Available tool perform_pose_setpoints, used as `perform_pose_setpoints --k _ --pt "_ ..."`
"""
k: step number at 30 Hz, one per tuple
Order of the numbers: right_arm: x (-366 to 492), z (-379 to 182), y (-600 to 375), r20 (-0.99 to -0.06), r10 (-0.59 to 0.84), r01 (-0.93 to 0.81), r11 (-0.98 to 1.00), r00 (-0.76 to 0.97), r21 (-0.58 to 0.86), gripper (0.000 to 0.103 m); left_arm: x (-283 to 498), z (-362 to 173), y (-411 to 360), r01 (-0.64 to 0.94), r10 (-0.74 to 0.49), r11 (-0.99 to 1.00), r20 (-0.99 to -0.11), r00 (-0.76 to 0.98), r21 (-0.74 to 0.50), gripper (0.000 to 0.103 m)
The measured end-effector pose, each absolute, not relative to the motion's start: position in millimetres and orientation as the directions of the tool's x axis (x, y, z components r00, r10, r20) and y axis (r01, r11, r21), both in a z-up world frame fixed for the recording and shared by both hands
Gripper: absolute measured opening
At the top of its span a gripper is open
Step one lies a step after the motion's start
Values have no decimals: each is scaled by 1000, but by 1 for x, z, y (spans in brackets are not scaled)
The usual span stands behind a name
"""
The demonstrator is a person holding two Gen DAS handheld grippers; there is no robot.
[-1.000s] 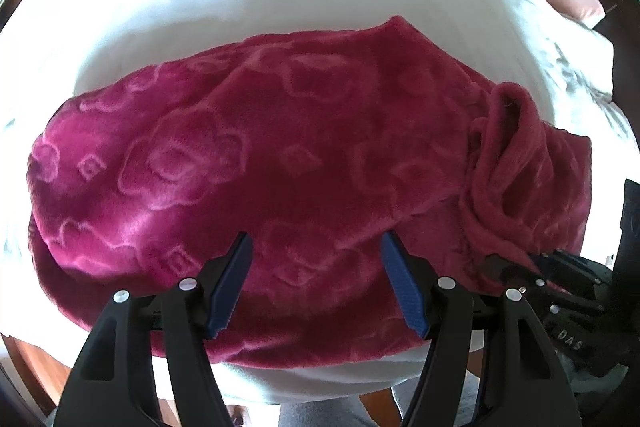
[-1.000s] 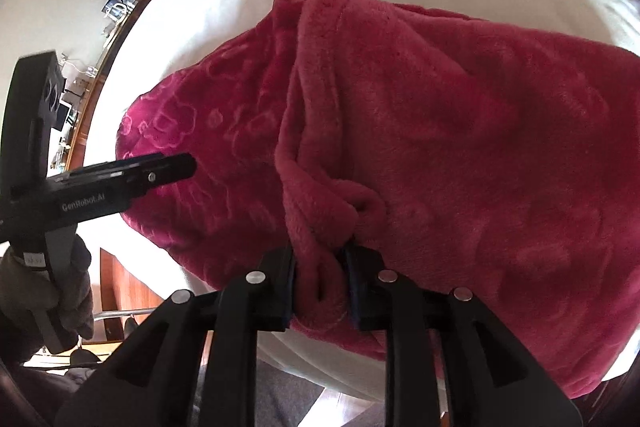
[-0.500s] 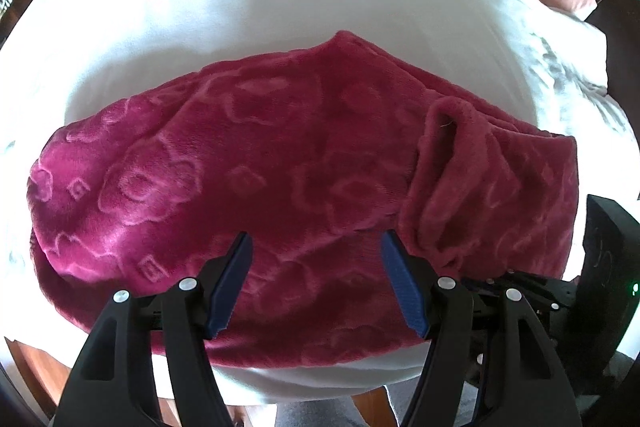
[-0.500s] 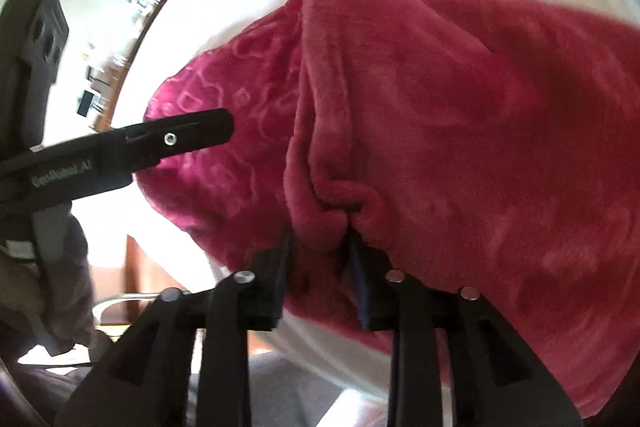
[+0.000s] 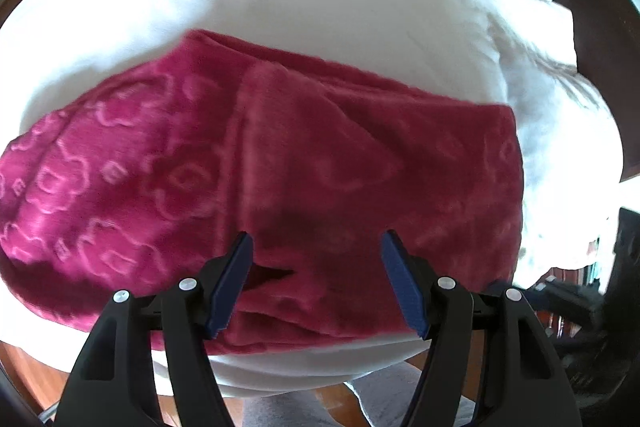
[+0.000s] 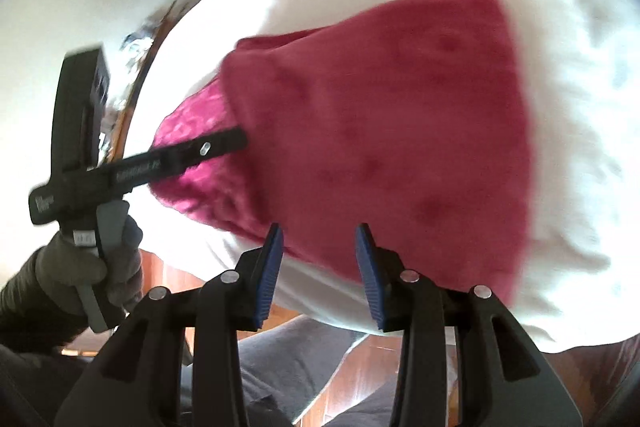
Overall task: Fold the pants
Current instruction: 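Fold the held end over onto the bundle with the right gripper and release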
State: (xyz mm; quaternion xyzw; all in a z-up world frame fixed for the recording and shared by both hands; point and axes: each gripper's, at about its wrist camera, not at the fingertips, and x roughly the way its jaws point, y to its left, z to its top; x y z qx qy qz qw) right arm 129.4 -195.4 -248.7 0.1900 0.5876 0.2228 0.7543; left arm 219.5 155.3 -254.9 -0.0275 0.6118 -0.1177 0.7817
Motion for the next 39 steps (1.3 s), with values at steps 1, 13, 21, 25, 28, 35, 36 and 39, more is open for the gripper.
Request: perform_pose_setpoints --k 1,13,21,25,28,35,36,39 --pt "129 -251 -204 -817 534 -99 845 218 526 39 217 -259 151 149 -206 973 -953 222 -176 66" --pt "141 -266 -226 -884 431 -189 897 181 399 39 184 -316 197 -56 -85 994 -981 175 -96 77" --pt "198 -227 -234 -859 395 -186 917 324 352 39 154 -306 233 -92 -83 990 -978 190 -102 77" --pt "227 -231 -232 -872 352 -182 935 341 306 39 138 -305 241 -88 -93 990 -977 191 -111 77" --pt "248 -251 -229 -892 327 -144 944 312 296 39 139 -304 244 -86 -109 988 -976 190 -127 77" --pt "255 -289 -215 -924 257 -107 966 281 236 39 134 -300 270 -61 -144 986 -972 187 -158 77" --pt "255 -289 -212 -929 236 -102 971 284 216 39 134 -300 272 -51 -144 986 -972 185 -156 77" --pt "255 -281 -201 -939 182 -92 982 291 162 39 139 -301 278 -33 -158 986 -971 177 -166 77"
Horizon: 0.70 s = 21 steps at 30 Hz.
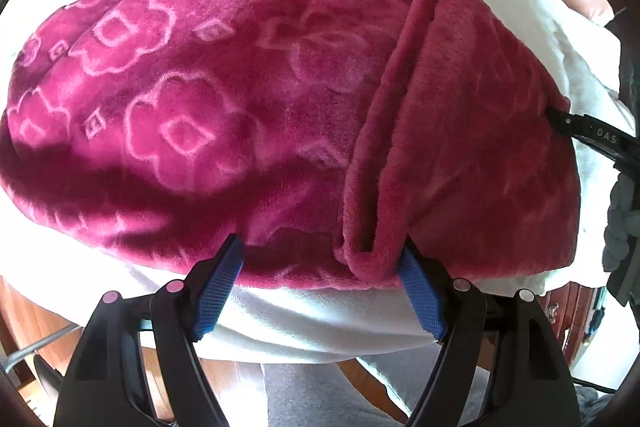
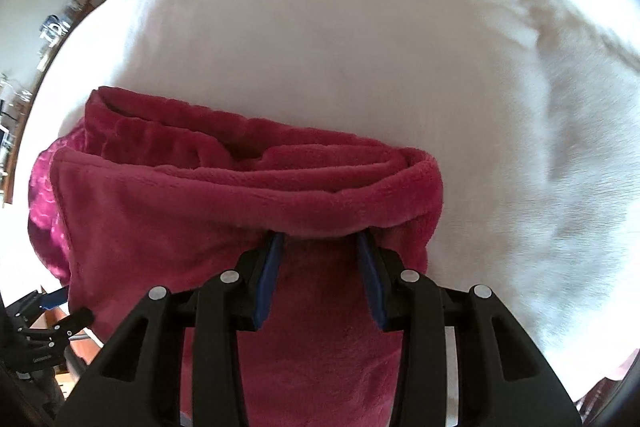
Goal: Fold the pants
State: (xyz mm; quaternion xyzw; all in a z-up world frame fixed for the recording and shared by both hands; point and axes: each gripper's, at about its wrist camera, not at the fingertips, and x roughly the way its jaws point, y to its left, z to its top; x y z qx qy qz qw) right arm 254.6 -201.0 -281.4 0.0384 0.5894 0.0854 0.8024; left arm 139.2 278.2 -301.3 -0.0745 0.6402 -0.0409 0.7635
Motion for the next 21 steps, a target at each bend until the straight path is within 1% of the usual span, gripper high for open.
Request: perform_pose_setpoints --k 3,6,9,13,18,20,21 --pt "245 -258 -184 -930 134 -52 991 343 124 39 147 -300 284 -25 -185 981 -968 172 -192 77" --pt "232 -238 -162 -914 116 -28 993 388 114 39 156 -295 294 -26 -219 974 -961 171 -227 77" --pt "219 -224 -123 -899 153 -110 987 411 118 39 163 -286 307 -33 -240 968 -955 174 -249 77" --pt "221 -222 -64 -895 253 -257 952 367 163 39 174 -268 331 -28 -248 965 -945 213 -260 76" --pt "243 -235 -13 -906 283 -314 932 315 182 39 172 -246 372 -56 -214 970 -942 259 -236 76" --pt "257 -243 -5 -916 261 -299 939 306 167 49 175 -241 388 -78 -198 971 -943 268 -226 76" --pt "264 -250 -1 -923 247 -287 944 295 161 49 175 -240 399 -95 -183 972 -945 270 -216 76"
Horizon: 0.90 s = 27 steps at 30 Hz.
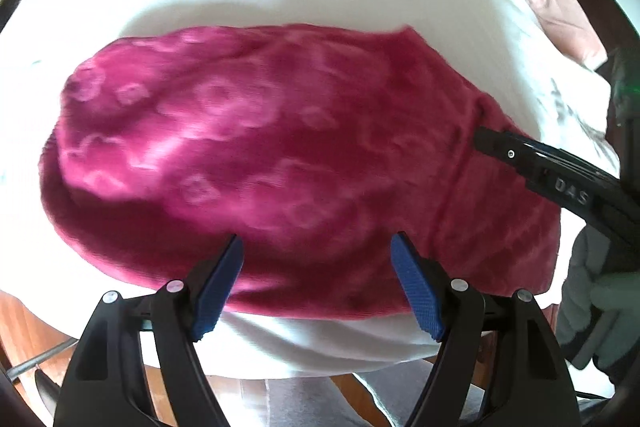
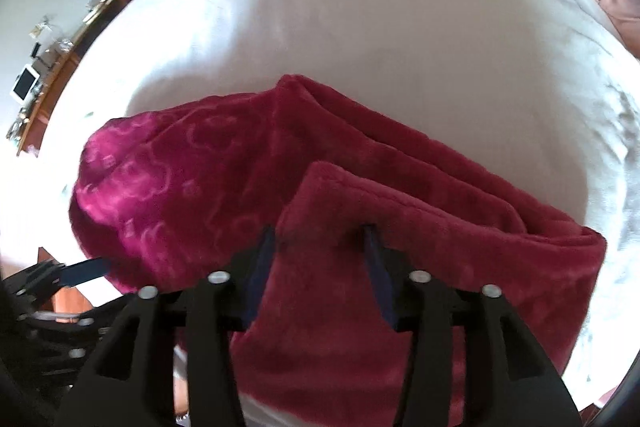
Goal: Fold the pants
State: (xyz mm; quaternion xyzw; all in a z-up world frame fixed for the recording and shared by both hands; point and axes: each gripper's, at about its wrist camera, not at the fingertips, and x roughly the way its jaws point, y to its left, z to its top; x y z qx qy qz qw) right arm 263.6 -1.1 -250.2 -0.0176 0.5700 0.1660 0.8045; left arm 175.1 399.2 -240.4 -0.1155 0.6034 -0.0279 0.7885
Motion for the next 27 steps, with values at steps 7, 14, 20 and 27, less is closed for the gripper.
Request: perform_pose_setpoints --k 7,14,20,27 --pt "280 -287 5 -954 177 -255 960 241 114 49 164 -243 475 -246 -143 945 -950 279 -215 76" --pt "286 -298 13 -963 143 -260 962 227 81 53 148 -234 550 -435 -105 866 -939 328 -249 76" --pt "291 -300 26 -968 127 -265 962 217 67 53 134 -237 613 -579 -68 764 -928 366 -284 76" --pt "293 -303 37 -972 115 -276 960 206 55 54 141 -277 624 -617 -128 710 -925 358 -338 76"
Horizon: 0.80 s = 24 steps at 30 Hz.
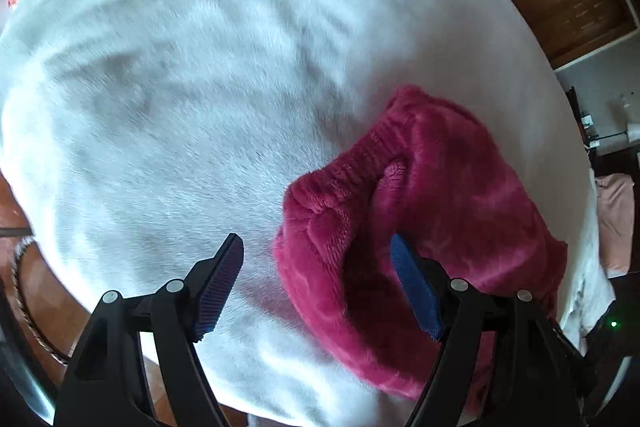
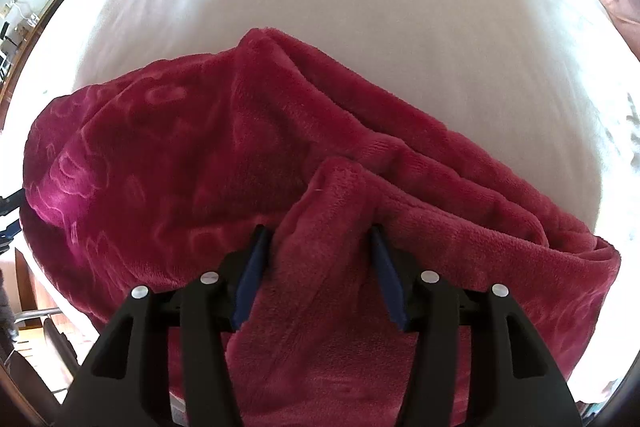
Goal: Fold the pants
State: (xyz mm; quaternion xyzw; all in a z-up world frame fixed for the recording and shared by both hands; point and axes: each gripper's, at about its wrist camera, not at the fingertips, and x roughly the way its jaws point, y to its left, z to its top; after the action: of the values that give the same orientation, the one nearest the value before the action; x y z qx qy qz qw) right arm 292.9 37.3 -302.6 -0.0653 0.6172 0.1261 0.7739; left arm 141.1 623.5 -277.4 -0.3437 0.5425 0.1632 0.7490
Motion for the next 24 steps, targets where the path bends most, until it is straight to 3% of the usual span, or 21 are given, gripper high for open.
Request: perform_pose_setpoints --k 11,16,18,24 --pt "297 -307 46 -976 104 -297 954 192 43 54 147 -317 621 -667 -262 562 -870 418 -490 77" --pt "297 -310 47 -976 106 -306 951 189 45 54 143 -314 614 -657 -276 549 -854 441 -517 60" --pt "297 -310 45 -976 109 -311 949 188 47 54 142 -310 612 -654 -288 537 -844 452 -534 48" --pt "293 -311 41 -974 126 -334 941 187 58 55 141 -291 592 -618 -300 557 -829 473 -554 42"
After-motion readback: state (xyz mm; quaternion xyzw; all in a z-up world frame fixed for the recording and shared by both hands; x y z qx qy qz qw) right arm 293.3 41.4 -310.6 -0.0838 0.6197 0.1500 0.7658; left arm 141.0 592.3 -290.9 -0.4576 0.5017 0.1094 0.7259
